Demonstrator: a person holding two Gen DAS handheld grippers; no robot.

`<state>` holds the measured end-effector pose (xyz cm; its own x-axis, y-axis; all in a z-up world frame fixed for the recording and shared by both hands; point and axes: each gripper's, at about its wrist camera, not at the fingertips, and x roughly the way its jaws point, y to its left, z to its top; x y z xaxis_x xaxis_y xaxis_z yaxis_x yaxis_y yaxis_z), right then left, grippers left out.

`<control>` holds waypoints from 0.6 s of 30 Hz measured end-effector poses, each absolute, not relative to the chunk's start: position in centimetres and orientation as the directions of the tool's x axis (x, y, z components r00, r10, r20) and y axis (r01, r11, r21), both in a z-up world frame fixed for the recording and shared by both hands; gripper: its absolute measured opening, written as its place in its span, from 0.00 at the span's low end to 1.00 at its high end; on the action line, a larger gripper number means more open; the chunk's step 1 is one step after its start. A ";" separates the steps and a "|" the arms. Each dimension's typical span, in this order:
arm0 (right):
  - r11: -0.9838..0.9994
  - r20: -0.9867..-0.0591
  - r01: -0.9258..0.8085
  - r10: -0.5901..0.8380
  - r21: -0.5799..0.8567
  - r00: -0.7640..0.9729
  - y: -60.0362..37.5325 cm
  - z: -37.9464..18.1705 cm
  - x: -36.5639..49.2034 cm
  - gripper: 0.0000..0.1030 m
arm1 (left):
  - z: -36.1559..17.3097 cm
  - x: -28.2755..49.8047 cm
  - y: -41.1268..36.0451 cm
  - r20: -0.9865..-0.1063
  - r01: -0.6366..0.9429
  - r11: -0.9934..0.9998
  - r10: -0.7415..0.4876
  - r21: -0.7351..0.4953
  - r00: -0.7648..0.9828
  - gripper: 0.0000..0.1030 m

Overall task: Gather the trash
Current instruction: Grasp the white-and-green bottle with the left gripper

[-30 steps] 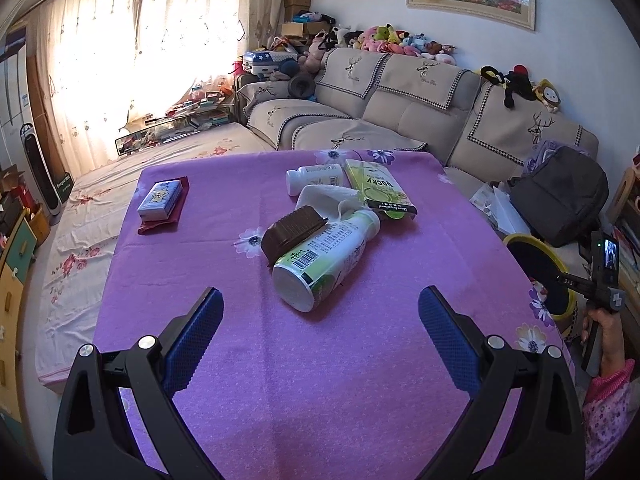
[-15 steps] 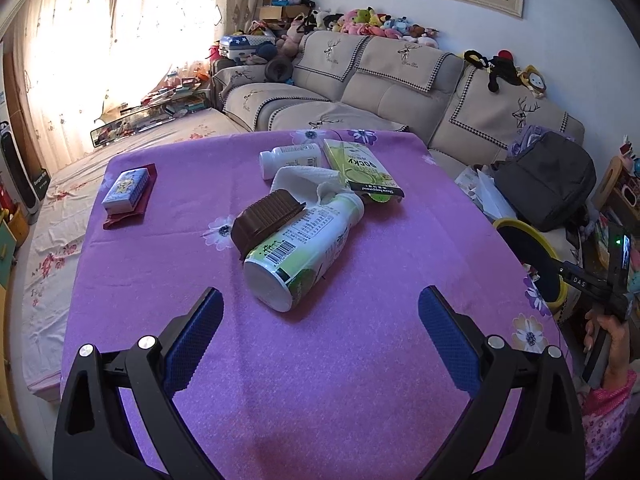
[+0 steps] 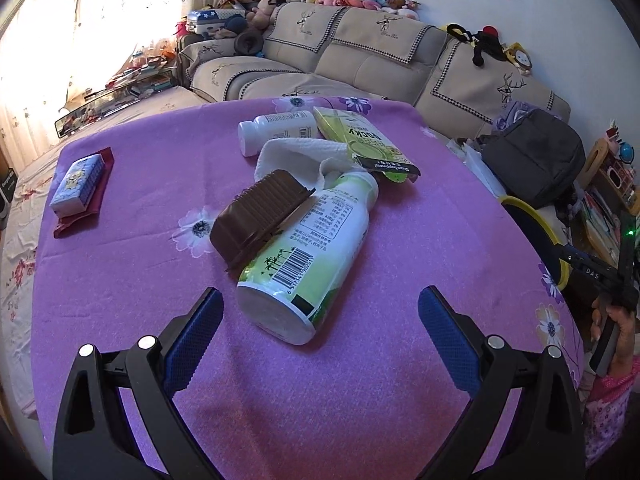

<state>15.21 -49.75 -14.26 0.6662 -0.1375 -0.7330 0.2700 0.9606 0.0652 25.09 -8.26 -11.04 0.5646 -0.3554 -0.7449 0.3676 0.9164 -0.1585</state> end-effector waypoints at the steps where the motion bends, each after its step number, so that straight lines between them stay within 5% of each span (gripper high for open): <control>1: 0.961 -0.733 0.268 -0.136 0.065 0.666 -49.7 -14.2 15.3 0.54 | -11.1 25.2 -8.3 -0.740 0.373 0.914 -0.360 -0.159 0.568 0.94; 14: 0.965 -0.738 0.253 -0.119 0.073 0.665 -49.4 -14.5 15.4 0.55 | -10.8 23.7 -11.5 -0.726 0.491 0.845 -0.473 -0.213 0.499 0.94; 18: 0.966 -0.734 0.247 -0.111 0.080 0.670 -49.4 -14.5 15.4 0.55 | -10.3 23.7 -13.7 -0.745 0.443 0.894 -0.346 -0.076 0.570 0.94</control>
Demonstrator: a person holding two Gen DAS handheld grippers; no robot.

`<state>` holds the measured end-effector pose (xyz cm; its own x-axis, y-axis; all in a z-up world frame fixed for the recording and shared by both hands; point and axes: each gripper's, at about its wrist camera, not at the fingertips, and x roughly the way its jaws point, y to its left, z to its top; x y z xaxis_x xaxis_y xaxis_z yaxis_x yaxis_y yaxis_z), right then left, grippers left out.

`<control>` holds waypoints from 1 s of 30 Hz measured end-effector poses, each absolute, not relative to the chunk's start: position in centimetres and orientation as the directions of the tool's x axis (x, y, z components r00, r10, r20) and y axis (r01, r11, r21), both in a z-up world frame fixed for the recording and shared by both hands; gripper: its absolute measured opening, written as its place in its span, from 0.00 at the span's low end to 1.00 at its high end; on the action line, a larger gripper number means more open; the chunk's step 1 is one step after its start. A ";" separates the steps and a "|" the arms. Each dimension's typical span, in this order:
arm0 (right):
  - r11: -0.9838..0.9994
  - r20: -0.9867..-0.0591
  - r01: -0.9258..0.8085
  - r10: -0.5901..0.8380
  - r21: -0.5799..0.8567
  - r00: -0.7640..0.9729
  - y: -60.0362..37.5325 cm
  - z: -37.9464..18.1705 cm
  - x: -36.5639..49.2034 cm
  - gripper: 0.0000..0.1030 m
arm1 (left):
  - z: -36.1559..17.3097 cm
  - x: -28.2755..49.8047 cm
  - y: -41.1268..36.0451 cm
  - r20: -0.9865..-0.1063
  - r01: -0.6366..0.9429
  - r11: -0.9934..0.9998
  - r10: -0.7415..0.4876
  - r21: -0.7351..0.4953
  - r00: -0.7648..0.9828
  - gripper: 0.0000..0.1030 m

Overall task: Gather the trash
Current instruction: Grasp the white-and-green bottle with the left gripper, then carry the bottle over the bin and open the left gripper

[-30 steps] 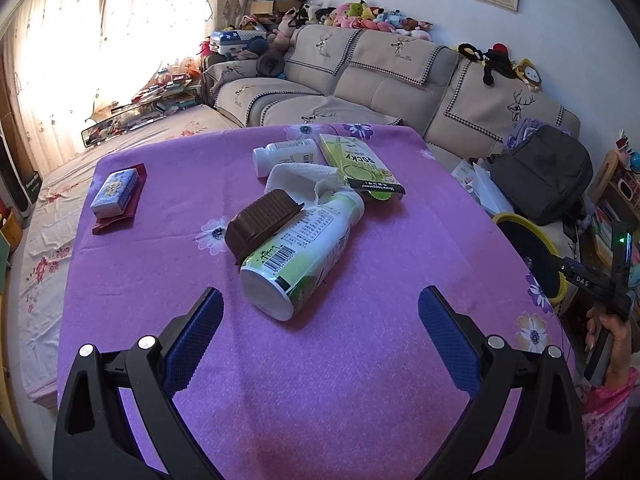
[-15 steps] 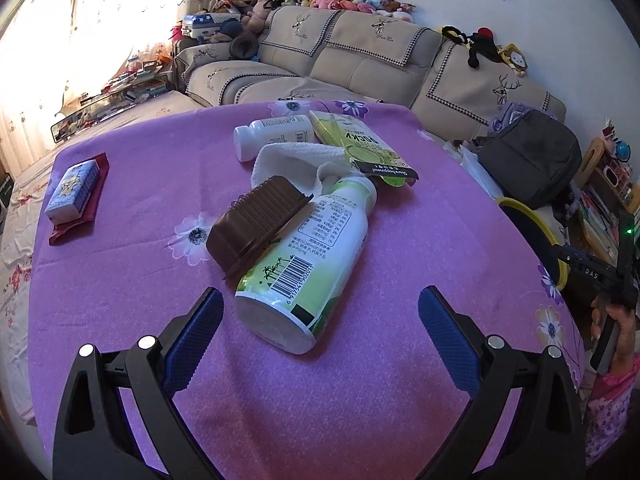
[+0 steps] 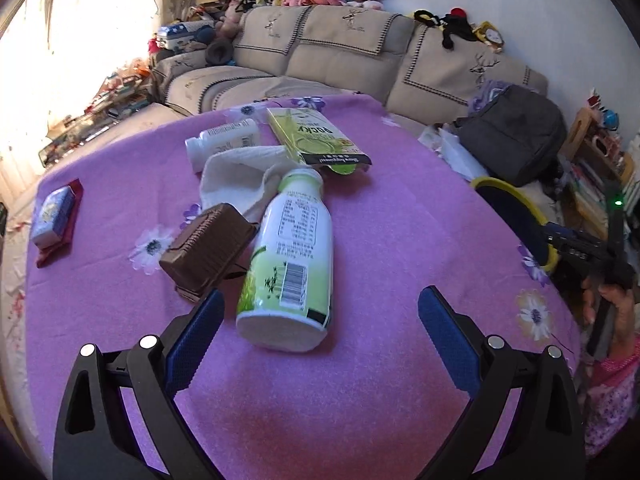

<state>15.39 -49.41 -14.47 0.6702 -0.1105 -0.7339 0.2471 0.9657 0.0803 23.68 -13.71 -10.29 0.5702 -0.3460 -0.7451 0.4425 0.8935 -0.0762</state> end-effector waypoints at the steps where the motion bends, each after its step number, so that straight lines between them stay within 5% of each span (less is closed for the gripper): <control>1: 0.966 -0.733 0.246 -0.109 0.082 0.671 -49.4 -14.5 15.3 0.55 | -10.3 24.0 -14.0 -0.747 0.440 0.895 -0.339 -0.070 0.572 0.94; 10: 0.963 -0.733 0.253 -0.103 0.097 0.672 -50.2 -14.7 15.0 0.55 | -12.0 27.7 -16.7 -0.791 0.408 0.912 -0.266 -0.022 0.551 0.89; 13: 0.961 -0.736 0.256 -0.099 0.103 0.669 -50.4 -15.0 15.1 0.55 | -13.0 29.0 -17.0 -0.816 0.379 0.925 -0.230 -0.015 0.530 0.72; 15: 0.960 -0.739 0.257 -0.096 0.107 0.667 -50.5 -15.2 15.1 0.55 | -13.7 29.4 -17.0 -0.835 0.368 0.929 -0.229 -0.034 0.501 0.51; 30: 0.962 -0.740 0.244 -0.077 0.120 0.668 -50.4 -15.3 14.6 0.55 | -12.1 22.3 -18.1 -0.814 0.415 0.910 -0.237 0.005 0.531 0.49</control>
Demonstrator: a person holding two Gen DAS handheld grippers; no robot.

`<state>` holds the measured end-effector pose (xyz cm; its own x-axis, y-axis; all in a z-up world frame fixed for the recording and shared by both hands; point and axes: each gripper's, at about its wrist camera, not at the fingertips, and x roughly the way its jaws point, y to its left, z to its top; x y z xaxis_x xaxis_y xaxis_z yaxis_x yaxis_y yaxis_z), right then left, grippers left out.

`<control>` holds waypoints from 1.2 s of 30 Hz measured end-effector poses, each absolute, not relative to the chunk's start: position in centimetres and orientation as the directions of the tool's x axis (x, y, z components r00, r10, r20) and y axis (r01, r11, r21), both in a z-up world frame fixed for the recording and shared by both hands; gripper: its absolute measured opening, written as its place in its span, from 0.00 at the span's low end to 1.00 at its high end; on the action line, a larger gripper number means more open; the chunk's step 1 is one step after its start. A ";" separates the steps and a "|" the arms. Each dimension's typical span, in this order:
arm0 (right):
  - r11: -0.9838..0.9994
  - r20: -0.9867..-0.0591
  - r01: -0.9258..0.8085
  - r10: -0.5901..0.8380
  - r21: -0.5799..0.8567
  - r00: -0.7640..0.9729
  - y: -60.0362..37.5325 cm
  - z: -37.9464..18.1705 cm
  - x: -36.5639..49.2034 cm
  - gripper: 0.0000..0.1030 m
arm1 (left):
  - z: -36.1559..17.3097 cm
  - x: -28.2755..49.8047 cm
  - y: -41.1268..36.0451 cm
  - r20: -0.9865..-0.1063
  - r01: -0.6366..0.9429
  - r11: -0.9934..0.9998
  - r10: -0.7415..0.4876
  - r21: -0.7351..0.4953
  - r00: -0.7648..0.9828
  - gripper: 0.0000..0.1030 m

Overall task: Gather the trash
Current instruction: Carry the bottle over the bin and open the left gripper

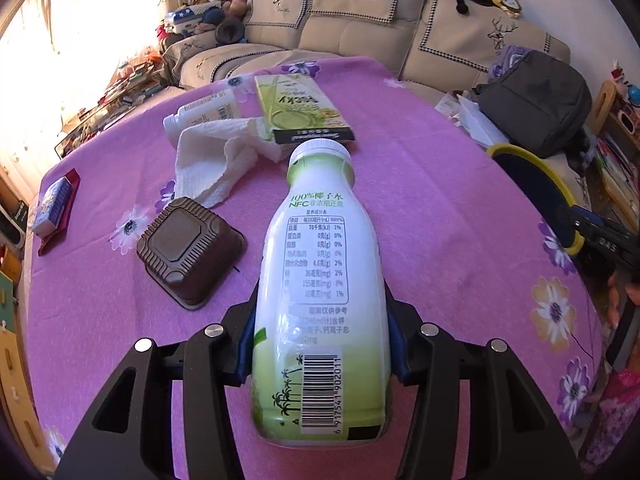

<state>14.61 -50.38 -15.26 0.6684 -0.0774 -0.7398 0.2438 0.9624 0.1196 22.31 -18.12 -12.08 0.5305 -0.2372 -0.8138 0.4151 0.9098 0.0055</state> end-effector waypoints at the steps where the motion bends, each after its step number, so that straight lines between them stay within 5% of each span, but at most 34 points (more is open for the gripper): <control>1: 0.962 -0.738 0.243 -0.077 0.121 0.670 -50.4 -15.2 14.5 0.55 | -11.7 21.8 -18.3 -0.810 0.424 0.906 -0.243 0.007 0.534 0.49; 10: 0.955 -0.708 0.265 -0.096 0.132 0.700 -51.6 -13.7 12.2 0.55 | -8.8 19.7 -24.1 -0.791 0.554 0.832 -0.357 -0.027 0.497 0.49; 20: 0.919 -0.694 0.369 -0.176 0.138 0.698 -56.9 -12.9 8.3 0.56 | -9.4 21.6 -40.3 -0.821 0.750 0.658 -0.464 -0.069 0.331 0.49; 34: 0.885 -0.707 0.439 -0.209 0.157 0.676 -60.5 -13.6 6.0 0.59 | -16.5 25.3 -55.5 -0.909 0.793 0.607 -0.359 -0.056 0.211 0.50; 36: 0.883 -0.710 0.441 -0.210 0.157 0.673 -60.6 -13.7 6.0 0.61 | -17.0 25.9 -56.0 -0.912 0.781 0.622 -0.348 -0.049 0.219 0.57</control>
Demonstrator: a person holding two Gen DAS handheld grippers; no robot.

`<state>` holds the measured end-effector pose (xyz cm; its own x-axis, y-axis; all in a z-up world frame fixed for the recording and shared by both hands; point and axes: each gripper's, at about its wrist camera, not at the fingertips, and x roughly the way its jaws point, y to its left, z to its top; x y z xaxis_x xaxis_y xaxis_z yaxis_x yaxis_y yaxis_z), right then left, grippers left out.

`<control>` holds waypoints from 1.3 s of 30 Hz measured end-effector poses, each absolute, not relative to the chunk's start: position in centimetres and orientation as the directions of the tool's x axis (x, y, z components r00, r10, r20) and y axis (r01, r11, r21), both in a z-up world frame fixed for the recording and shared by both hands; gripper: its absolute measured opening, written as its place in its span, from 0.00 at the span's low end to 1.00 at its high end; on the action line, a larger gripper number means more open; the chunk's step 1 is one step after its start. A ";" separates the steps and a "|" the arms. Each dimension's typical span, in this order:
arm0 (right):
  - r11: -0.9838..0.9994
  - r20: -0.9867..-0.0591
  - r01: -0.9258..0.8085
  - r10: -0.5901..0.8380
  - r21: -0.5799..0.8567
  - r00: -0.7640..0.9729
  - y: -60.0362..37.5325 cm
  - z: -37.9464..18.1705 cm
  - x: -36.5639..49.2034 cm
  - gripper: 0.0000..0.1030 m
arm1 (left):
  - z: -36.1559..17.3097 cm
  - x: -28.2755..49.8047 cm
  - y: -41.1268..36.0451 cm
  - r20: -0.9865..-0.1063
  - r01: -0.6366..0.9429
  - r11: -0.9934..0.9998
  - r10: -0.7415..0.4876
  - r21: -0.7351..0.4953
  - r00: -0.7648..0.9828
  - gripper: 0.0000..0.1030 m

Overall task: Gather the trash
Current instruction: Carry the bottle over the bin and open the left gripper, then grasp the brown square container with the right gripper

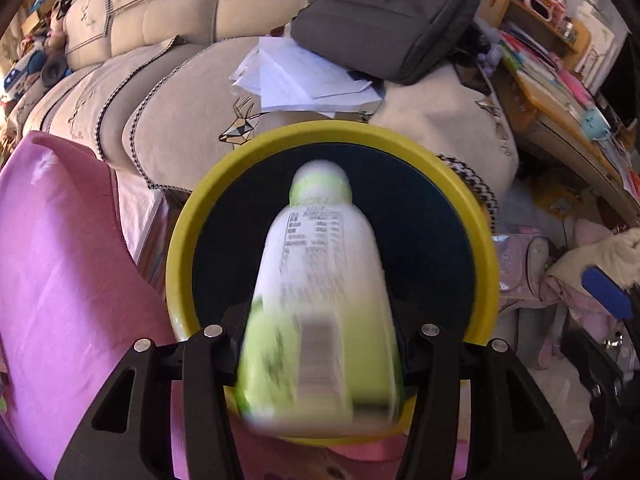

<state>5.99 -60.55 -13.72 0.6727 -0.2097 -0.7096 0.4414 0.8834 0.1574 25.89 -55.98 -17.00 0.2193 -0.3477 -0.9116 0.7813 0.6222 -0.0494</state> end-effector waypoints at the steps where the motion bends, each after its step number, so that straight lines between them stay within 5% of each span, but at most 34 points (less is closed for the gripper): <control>1: 0.883 -0.710 0.441 -0.208 0.158 0.672 -60.6 -13.7 6.0 0.61 | -17.0 26.1 -56.0 -0.909 0.776 0.630 -0.345 -0.038 0.235 0.63; 3: 0.885 -0.709 0.438 -0.206 0.160 0.675 -60.5 -13.6 6.1 0.61 | -16.6 26.1 -55.7 -0.893 0.765 0.644 -0.357 -0.021 0.275 0.76; 14: 0.910 -0.704 0.386 -0.177 0.149 0.688 -58.0 -12.9 7.2 0.62 | -9.3 21.7 -45.9 -0.740 0.675 0.735 -0.415 0.071 0.529 0.93; 39: 0.997 -0.714 -0.034 0.075 0.072 0.696 -37.6 -10.0 17.8 0.63 | -5.2 19.1 -9.6 -0.609 0.087 0.994 -0.029 0.066 0.793 0.95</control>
